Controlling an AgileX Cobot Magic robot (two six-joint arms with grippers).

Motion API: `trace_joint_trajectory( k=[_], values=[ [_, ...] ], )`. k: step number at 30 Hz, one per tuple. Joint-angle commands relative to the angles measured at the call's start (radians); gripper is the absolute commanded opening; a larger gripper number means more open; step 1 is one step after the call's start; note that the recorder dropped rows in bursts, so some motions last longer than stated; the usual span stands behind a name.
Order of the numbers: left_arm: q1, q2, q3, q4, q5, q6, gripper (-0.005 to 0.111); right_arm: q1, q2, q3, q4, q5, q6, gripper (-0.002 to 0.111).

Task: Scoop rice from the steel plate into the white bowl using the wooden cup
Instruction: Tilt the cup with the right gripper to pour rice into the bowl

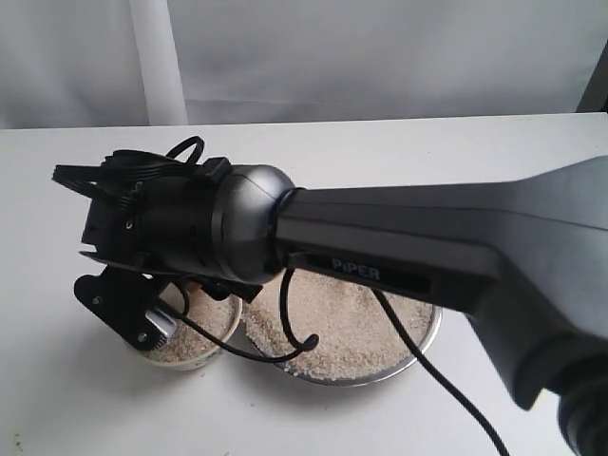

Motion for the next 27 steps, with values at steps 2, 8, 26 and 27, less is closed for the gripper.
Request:
trace_joint_trajectory(
  k=[2, 8, 26, 27],
  values=[
    [0.000, -0.002, -0.004, -0.005, -0.006, -0.002, 0.000, 0.024, -0.011, -0.008, -0.046, -0.005, 0.005, 0.000],
    [0.000, -0.002, -0.004, -0.005, -0.006, -0.002, 0.000, 0.027, -0.011, -0.008, -0.071, 0.007, 0.005, 0.000],
    [0.000, -0.002, -0.004, -0.005, -0.006, -0.002, 0.000, 0.048, -0.011, -0.008, -0.216, 0.021, 0.015, 0.000],
    [0.000, -0.002, -0.004, -0.005, -0.006, -0.002, 0.000, 0.048, -0.011, -0.008, -0.213, 0.018, 0.015, 0.000]
  ],
)
